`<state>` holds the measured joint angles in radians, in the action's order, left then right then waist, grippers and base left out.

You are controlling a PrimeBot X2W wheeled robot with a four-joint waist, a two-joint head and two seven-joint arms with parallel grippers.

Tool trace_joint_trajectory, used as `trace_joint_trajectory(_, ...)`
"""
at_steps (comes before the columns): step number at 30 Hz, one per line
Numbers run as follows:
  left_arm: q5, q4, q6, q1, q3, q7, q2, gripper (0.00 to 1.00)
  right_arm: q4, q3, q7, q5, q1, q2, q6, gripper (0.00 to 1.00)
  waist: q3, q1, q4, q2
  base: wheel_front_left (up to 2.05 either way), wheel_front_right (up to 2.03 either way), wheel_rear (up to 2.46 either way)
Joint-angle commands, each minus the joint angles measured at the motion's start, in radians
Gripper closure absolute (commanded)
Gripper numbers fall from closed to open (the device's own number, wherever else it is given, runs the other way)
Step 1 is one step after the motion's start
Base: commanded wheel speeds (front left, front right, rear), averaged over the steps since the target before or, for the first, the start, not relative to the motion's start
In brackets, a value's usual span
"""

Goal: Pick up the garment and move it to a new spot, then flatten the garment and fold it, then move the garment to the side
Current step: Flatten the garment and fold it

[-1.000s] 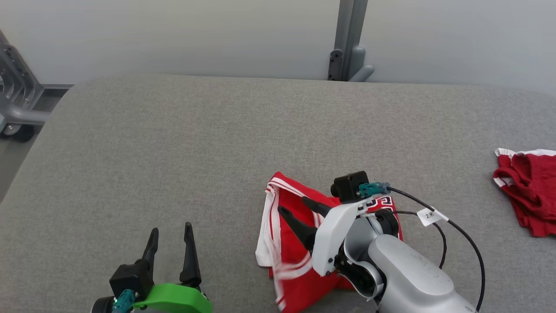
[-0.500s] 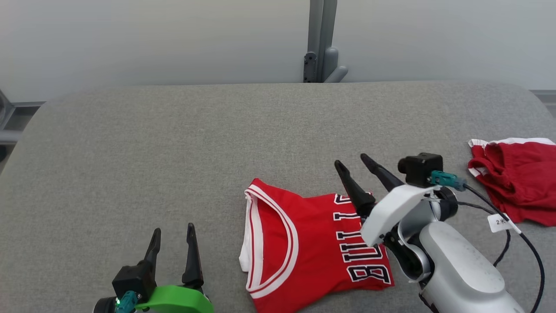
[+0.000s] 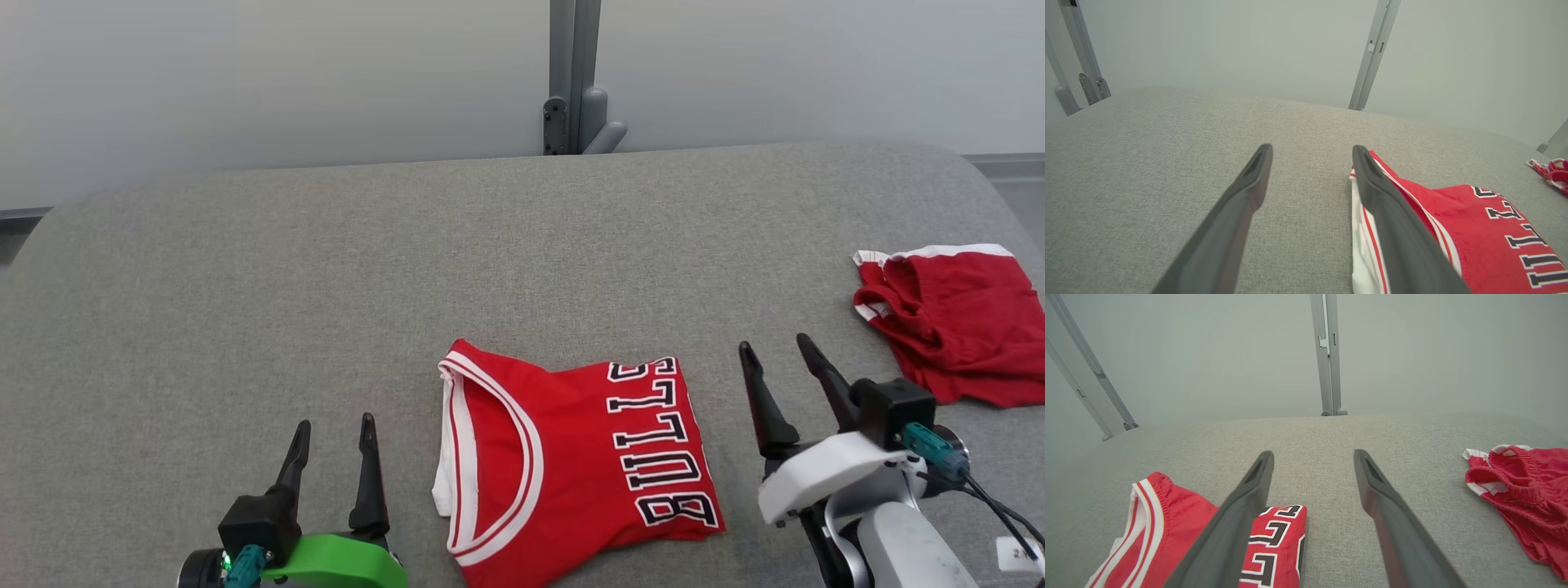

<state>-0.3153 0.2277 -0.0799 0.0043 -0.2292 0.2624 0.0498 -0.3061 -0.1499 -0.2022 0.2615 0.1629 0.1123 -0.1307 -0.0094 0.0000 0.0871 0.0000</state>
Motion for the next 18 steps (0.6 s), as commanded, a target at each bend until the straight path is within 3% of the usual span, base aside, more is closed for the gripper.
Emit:
trace_joint_trajectory(1,0.006,-0.004,0.002,0.007,0.001,0.003,0.002,0.00,0.010,0.012,-0.008,-0.013,-0.018,-0.003,0.000,0.00,-0.001,0.0000,-0.002,0.0000,0.00,0.00,0.00)
trace_joint_trajectory(8,0.022,-0.022,0.016,0.021,0.006,0.003,0.002,0.00,0.139,0.144,-0.033,-0.088,-0.143,-0.052,0.000,0.00,-0.008,0.0000,-0.015,0.0000,0.00,0.00,0.00)
trace_joint_trajectory(18,0.035,-0.029,0.009,0.047,0.026,0.003,0.002,0.00,0.246,0.185,-0.047,-0.051,-0.227,-0.061,0.000,0.00,-0.020,0.0000,-0.026,0.0000,0.00,0.00,0.00)
